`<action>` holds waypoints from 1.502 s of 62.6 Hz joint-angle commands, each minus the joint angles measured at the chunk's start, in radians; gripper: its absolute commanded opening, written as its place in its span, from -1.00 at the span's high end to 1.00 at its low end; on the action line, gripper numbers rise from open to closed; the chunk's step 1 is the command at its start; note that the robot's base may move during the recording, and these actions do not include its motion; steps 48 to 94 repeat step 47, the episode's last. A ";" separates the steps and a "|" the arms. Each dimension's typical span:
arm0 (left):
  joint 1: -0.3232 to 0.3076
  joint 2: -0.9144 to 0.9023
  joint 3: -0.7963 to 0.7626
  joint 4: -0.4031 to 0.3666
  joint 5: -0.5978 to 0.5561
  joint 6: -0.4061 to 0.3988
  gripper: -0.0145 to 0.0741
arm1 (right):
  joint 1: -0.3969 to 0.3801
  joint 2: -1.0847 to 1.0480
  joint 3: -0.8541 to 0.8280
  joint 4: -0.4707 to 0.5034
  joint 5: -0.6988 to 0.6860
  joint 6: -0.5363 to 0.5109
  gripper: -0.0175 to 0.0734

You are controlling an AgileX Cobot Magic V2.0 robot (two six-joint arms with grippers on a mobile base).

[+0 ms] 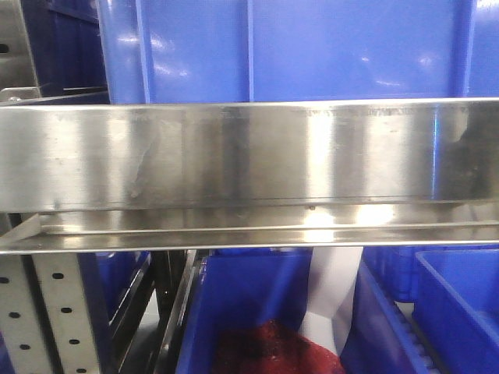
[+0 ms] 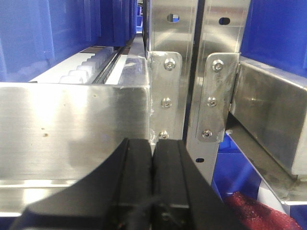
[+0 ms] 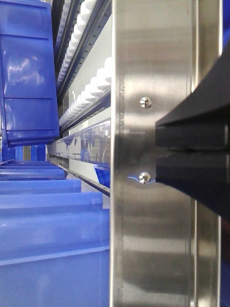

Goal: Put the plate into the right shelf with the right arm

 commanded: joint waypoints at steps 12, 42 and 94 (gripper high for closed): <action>-0.005 -0.005 0.008 -0.004 -0.086 -0.003 0.78 | -0.008 -0.012 -0.008 -0.011 -0.078 0.005 0.49; -0.005 -0.005 0.008 -0.004 -0.086 -0.003 0.78 | -0.008 -0.012 -0.008 -0.011 -0.078 0.005 0.49; -0.005 -0.005 0.008 -0.004 -0.086 -0.003 0.78 | -0.008 -0.012 -0.008 -0.011 -0.078 0.005 0.49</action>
